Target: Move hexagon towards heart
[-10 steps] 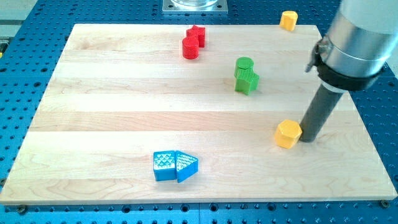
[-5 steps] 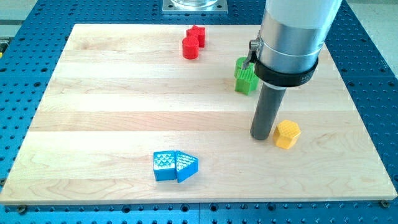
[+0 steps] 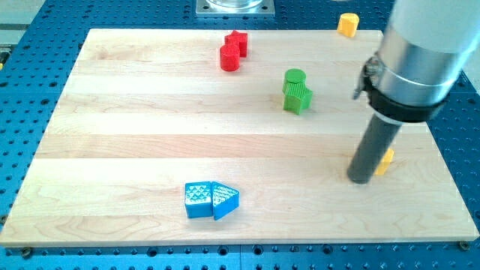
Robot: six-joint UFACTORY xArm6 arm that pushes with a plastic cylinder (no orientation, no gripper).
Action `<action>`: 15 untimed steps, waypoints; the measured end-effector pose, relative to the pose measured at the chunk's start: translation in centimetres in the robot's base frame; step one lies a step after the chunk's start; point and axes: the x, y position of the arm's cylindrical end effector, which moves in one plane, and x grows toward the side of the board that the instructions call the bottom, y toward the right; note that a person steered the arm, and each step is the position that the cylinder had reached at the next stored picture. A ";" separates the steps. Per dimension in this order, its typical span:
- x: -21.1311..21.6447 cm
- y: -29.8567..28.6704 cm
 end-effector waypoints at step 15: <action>-27.7 3.0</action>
